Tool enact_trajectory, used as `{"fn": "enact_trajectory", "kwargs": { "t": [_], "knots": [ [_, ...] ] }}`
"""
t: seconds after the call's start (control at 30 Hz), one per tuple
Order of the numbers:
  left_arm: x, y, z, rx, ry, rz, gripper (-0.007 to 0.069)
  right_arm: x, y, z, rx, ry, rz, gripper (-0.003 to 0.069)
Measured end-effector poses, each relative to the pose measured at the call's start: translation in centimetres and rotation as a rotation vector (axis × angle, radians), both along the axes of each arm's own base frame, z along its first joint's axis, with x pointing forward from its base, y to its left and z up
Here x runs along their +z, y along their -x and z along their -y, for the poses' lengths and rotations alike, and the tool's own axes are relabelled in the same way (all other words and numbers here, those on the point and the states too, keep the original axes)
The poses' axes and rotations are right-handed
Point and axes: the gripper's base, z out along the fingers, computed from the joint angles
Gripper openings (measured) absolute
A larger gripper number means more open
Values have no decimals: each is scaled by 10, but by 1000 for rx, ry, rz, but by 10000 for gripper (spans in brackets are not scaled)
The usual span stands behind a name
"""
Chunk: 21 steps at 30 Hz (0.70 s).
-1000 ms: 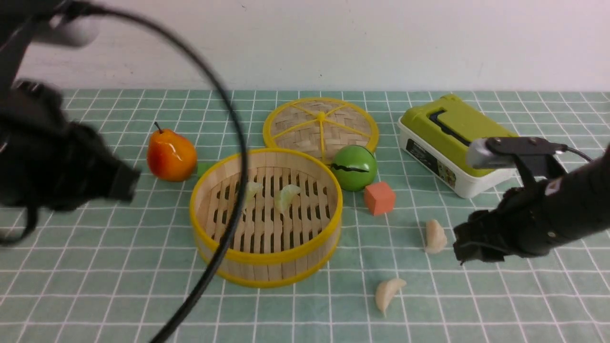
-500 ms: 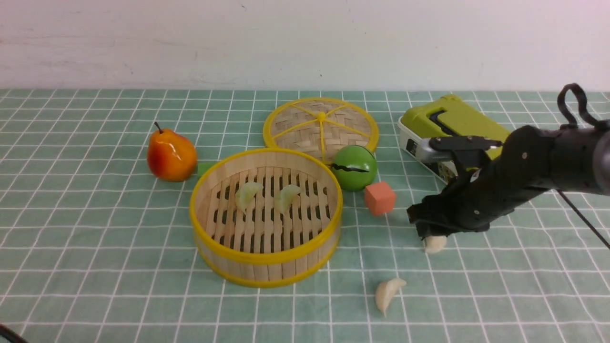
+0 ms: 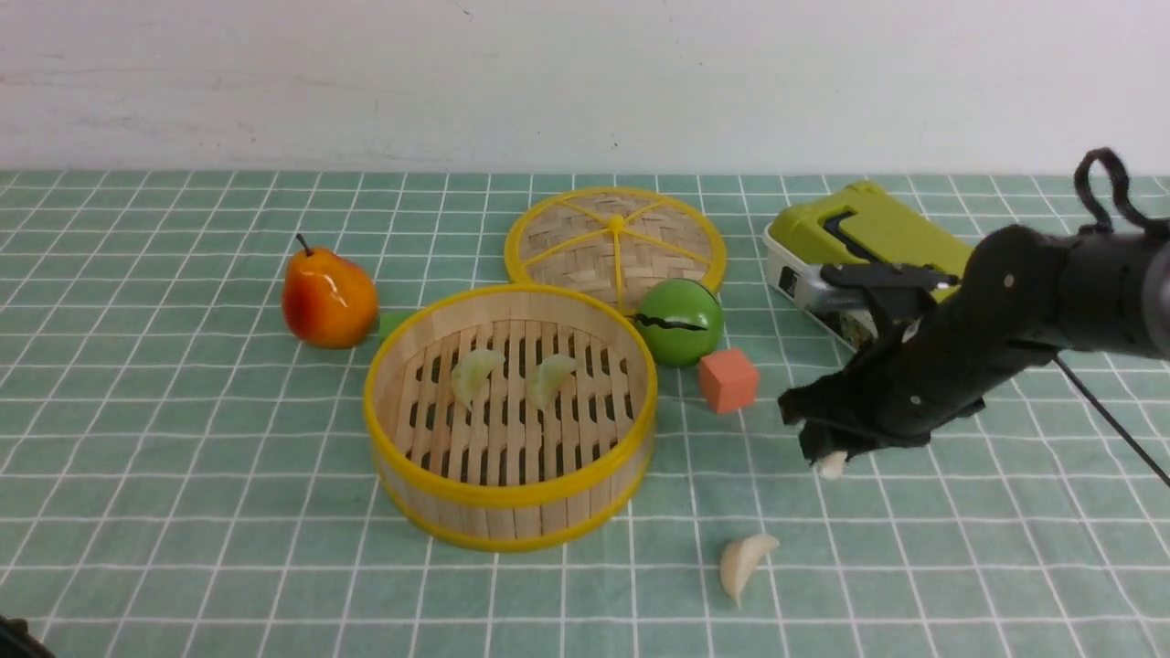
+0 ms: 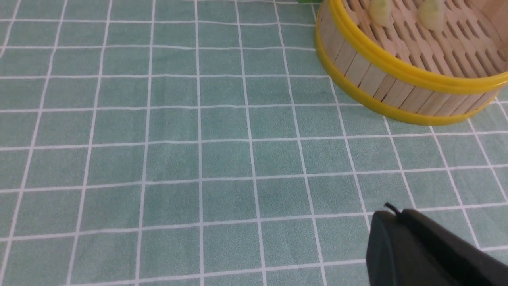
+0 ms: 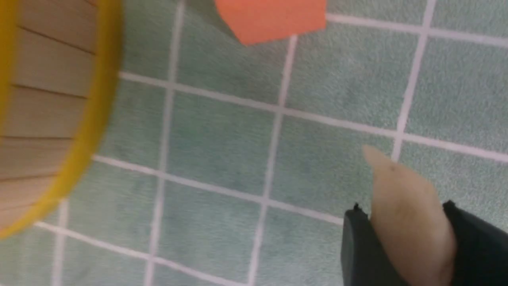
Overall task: Put the dumplings into the steamer on the table with the blue tablecloth.
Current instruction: 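Reach for and grasp a dumpling lying on the table beside the steamer, then place the dumpling in the bamboo steamer basket with the right gripper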
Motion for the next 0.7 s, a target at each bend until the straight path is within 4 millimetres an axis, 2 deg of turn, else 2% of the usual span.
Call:
{"fn": "enact_trajectory", "kwargs": {
  "t": [0.03,0.07,0.1,0.13,0.2,0.23,0.3,0.37,0.4,0.43,0.47,0.63,0.7],
  "knots": [
    [0,0,0,-1,1,3,-15,4,0,-2,5,-7,6,246],
    [1,-1,1,-5,7,16,-15,30,0,-11,30,-38,57,246],
    [2,-1,1,-6,9,21,-15,39,-1,-15,39,-51,75,246],
    [2,-1,1,-9,12,29,-15,63,0,-29,74,-81,127,246],
    [3,-1,2,-11,15,35,-15,87,2,-56,138,-119,186,246],
    [3,-2,2,-12,16,38,-15,97,4,-74,176,-141,211,246],
    [3,-2,2,-11,16,38,-15,101,6,-105,229,-171,227,246],
    [3,-2,2,-11,16,38,-15,101,8,-124,260,-187,231,246],
    [3,-2,2,-12,17,38,-15,86,7,-153,296,-193,217,246],
    [3,-2,2,-12,17,39,-15,88,9,-156,300,-196,220,246],
    [3,-2,2,-12,17,40,-15,69,8,-176,323,-180,197,246],
    [4,-2,2,-13,19,43,-15,13,-1,-206,323,-41,143,246],
    [4,-2,2,-13,19,43,-15,1,-2,-210,307,-2,126,246]
  ]
}}
